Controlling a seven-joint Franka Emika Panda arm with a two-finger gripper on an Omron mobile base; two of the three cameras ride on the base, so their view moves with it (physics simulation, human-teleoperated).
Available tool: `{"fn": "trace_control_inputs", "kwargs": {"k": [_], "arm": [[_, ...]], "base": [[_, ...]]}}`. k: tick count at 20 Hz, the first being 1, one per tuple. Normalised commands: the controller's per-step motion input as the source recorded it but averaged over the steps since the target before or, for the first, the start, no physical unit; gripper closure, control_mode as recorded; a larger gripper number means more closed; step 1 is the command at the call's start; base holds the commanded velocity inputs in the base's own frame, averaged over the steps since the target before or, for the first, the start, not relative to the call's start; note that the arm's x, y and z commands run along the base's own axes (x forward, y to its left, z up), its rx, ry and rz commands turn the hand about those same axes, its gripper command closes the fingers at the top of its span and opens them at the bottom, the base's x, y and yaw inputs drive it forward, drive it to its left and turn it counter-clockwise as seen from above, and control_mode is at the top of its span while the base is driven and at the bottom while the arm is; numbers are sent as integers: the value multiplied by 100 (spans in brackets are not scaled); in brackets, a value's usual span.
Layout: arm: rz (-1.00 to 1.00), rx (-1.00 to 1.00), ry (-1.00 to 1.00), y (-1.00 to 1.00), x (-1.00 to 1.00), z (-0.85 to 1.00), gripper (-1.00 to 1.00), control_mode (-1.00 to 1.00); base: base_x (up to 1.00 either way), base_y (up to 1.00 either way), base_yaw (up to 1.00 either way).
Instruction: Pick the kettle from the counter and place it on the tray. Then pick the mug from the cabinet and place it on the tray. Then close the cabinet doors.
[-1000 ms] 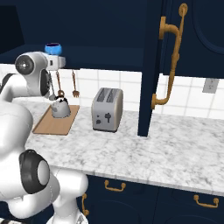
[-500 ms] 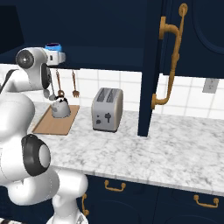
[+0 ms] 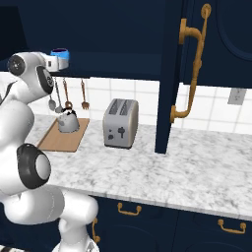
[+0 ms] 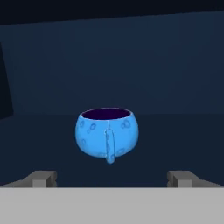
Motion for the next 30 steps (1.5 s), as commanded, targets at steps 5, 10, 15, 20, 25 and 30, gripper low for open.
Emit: {"fn": "trace_control_inputs", "kwargs": {"k": [5, 10, 15, 20, 25, 30], "arm": [[-7, -1, 0, 24, 10, 0, -100, -100], [-2, 0, 0, 5, 17, 0, -100, -100], [0, 0, 0, -3, 22, 0, -100, -100], [0, 0, 0, -6, 6, 0, -100, -100], [0, 0, -1, -9, 1, 4, -100, -100], [0, 0, -3, -2, 7, 23, -100, -100]], "base": [[0, 0, 0], [0, 0, 0], [0, 0, 0], [0, 0, 0], [0, 0, 0], [0, 0, 0]]}}
